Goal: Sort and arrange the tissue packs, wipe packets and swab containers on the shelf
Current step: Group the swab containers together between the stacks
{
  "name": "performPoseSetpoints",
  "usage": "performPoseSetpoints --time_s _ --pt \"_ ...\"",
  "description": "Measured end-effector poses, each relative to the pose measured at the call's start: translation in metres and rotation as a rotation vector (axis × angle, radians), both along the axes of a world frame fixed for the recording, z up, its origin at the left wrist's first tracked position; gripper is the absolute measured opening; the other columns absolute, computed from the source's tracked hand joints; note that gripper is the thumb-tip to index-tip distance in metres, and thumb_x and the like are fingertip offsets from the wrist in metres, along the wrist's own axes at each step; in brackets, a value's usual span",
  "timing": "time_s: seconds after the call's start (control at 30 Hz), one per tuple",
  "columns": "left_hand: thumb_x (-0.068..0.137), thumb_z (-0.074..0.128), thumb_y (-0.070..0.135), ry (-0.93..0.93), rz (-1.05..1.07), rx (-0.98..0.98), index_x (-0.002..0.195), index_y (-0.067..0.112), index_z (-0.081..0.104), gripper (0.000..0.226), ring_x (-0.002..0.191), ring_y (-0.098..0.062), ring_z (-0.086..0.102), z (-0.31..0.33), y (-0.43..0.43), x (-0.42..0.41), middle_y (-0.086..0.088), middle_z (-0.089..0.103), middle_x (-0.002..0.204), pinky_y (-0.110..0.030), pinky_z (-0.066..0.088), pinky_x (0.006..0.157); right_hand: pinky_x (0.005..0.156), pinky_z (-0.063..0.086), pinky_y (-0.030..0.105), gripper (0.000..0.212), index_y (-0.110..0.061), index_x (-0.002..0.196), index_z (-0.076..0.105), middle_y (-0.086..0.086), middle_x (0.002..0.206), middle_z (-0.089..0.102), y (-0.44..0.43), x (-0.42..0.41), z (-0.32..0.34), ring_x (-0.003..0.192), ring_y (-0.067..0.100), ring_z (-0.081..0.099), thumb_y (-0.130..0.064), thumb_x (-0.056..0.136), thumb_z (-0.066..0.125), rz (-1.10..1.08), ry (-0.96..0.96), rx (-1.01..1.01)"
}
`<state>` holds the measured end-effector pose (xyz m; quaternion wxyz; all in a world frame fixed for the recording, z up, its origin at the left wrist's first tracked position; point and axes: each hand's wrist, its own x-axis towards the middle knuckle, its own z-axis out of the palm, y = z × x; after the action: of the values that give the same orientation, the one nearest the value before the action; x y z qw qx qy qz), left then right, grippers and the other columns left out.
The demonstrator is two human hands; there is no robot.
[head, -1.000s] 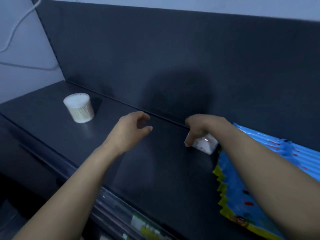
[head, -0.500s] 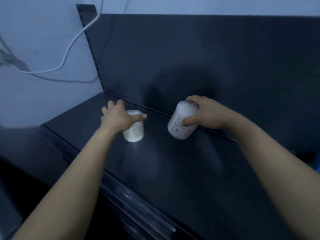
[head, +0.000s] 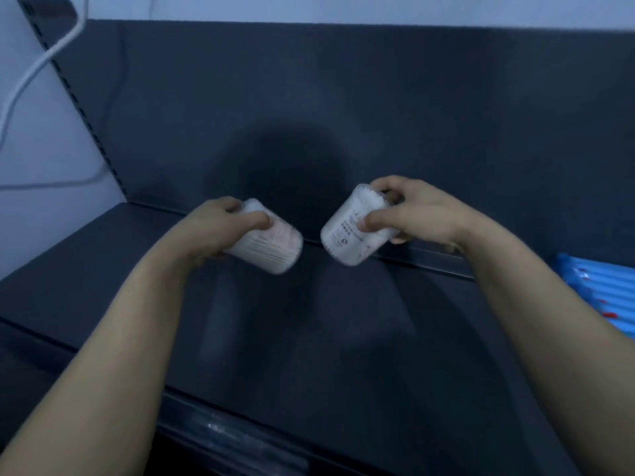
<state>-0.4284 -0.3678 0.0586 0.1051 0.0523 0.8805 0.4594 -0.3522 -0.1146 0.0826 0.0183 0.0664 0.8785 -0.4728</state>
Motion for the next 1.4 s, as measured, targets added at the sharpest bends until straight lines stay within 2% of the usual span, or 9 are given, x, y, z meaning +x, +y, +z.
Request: performPoseSetpoints --time_s 0.07,0.17,0.37,0.53,0.67,0.87,1.1,1.27,1.4 --pt "0.068 0.073 0.033 0.001 -0.064 0.064 0.112 0.025 0.060 0.047 0.085 -0.016 0.059 0.013 0.020 0.015 -0.002 0.063 0.106 -0.029 0.049 0.061 0.085 0.055 0.039 0.052 -0.027 0.115 0.054 -0.004 0.102 0.062 0.016 0.017 0.008 0.094 0.016 0.063 -0.023 0.068 0.075 -0.085 0.091 0.049" --pt "0.052 0.077 0.032 0.000 -0.173 0.142 0.117 0.029 0.058 0.067 0.095 -0.020 0.063 0.033 0.056 0.048 -0.003 0.064 0.108 -0.033 0.053 0.073 0.082 0.052 0.029 0.062 -0.028 0.122 0.050 -0.005 0.108 0.059 0.045 0.054 0.024 0.096 0.013 0.060 -0.024 0.065 0.075 -0.201 0.186 0.106" --pt "0.071 0.074 0.013 0.112 -0.360 0.221 0.111 0.035 0.058 0.048 0.095 -0.024 0.064 0.068 0.150 0.134 -0.007 0.066 0.106 -0.037 0.052 0.083 0.068 0.044 0.020 0.060 -0.028 0.119 0.053 -0.010 0.100 0.058 0.119 0.165 0.056 0.085 0.007 0.057 -0.032 0.065 0.079 -0.424 0.360 0.067" --pt "0.065 0.079 0.011 0.164 -0.523 0.340 0.115 0.032 0.055 0.059 0.076 -0.015 0.059 0.082 0.261 0.225 -0.003 0.058 0.092 -0.021 0.048 0.060 0.078 0.047 0.024 0.059 -0.022 0.124 0.052 -0.013 0.094 0.055 0.194 0.282 0.066 0.091 0.008 0.056 -0.030 0.071 0.077 -0.597 0.420 0.109" --pt "0.055 0.080 0.015 0.141 -0.681 0.388 0.111 0.033 0.054 0.064 0.063 -0.011 0.057 0.077 0.350 0.289 0.001 0.056 0.083 -0.018 0.049 0.051 0.079 0.045 0.021 0.064 -0.021 0.130 0.049 -0.009 0.109 0.055 0.256 0.370 0.061 0.095 0.007 0.055 -0.030 0.073 0.076 -0.731 0.406 0.149" --pt "0.030 0.074 0.043 0.130 -0.859 0.294 0.103 0.032 0.052 0.078 0.084 -0.012 0.062 0.063 0.460 0.354 0.007 0.061 0.097 -0.031 0.050 0.073 0.071 0.042 0.015 0.074 -0.021 0.139 0.042 -0.007 0.126 0.049 0.337 0.471 0.048 0.107 0.010 0.051 -0.033 0.074 0.074 -0.953 0.355 0.151" --pt "0.058 0.086 0.029 0.052 -1.052 0.201 0.107 0.020 0.056 0.059 0.087 -0.016 0.064 0.056 0.558 0.380 -0.001 0.064 0.101 -0.035 0.053 0.081 0.089 0.048 0.033 0.076 -0.024 0.140 0.039 -0.001 0.137 0.047 0.409 0.519 0.033 0.116 0.019 0.051 -0.040 0.074 0.073 -1.121 0.285 0.160" --pt "0.065 0.082 0.025 -0.010 -1.122 0.171 0.109 0.016 0.056 0.052 0.085 -0.019 0.065 0.052 0.610 0.382 -0.005 0.064 0.095 -0.039 0.054 0.082 0.087 0.038 0.025 0.078 -0.022 0.141 0.039 -0.002 0.140 0.046 0.454 0.524 0.029 0.121 0.015 0.048 -0.041 0.074 0.074 -1.141 0.282 0.189" --pt "0.066 0.082 0.027 0.024 -1.096 0.137 0.107 0.024 0.056 0.049 0.082 -0.013 0.065 0.052 0.642 0.378 0.002 0.064 0.093 -0.027 0.050 0.068 0.084 0.038 0.024 0.076 -0.021 0.140 0.041 -0.002 0.135 0.049 0.493 0.516 0.031 0.111 0.013 0.051 -0.037 0.074 0.074 -1.095 0.263 0.207"
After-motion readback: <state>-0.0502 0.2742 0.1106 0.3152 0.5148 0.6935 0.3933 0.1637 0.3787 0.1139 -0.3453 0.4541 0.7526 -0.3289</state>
